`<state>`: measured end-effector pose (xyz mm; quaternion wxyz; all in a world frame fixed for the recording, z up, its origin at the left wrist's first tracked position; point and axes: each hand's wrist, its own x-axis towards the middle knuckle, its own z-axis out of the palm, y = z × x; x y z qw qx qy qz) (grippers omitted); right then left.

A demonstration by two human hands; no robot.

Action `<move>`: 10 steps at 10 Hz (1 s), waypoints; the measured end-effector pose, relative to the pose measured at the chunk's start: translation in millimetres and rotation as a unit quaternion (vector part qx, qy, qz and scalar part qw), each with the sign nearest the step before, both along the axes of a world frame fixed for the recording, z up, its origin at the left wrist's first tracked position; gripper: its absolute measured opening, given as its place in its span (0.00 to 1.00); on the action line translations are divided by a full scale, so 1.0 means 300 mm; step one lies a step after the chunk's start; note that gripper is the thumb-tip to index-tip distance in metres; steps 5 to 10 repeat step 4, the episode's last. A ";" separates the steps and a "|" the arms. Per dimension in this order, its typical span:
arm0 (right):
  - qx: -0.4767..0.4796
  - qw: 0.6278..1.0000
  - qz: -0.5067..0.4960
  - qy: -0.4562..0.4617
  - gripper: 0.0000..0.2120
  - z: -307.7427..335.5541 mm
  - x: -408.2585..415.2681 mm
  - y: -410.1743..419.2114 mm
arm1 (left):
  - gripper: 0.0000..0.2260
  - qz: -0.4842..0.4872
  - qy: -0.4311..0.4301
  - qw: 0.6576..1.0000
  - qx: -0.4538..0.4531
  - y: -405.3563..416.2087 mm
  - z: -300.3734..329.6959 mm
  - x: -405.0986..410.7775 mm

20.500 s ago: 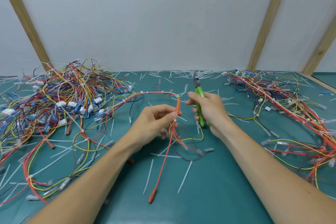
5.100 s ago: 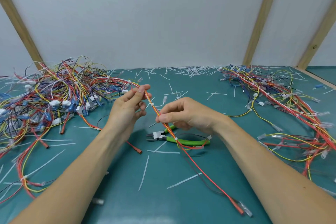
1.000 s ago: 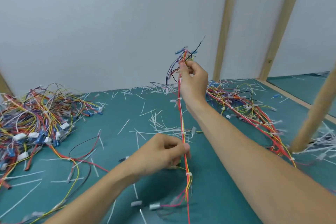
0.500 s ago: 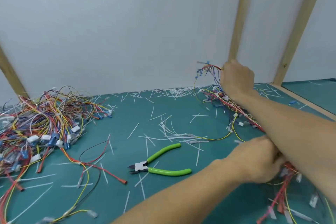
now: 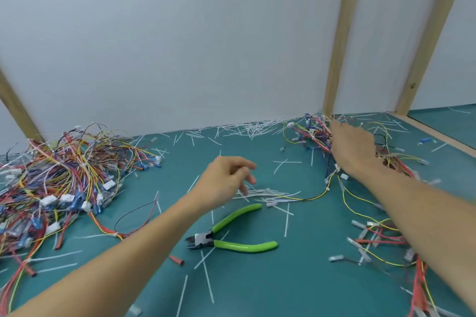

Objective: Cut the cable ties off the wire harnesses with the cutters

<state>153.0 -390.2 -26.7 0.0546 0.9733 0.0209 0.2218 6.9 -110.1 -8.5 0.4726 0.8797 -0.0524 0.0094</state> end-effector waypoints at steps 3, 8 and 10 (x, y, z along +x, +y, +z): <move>-0.125 0.983 -0.003 0.135 0.13 0.037 -0.058 0.073 | 0.09 0.148 -0.051 0.950 0.269 0.170 -0.107 -0.124; -0.086 0.989 0.024 0.116 0.20 0.069 -0.104 0.171 | 0.09 0.190 -0.084 0.933 0.294 0.184 -0.139 -0.157; -0.086 0.989 0.024 0.116 0.20 0.069 -0.104 0.171 | 0.09 0.190 -0.084 0.933 0.294 0.184 -0.139 -0.157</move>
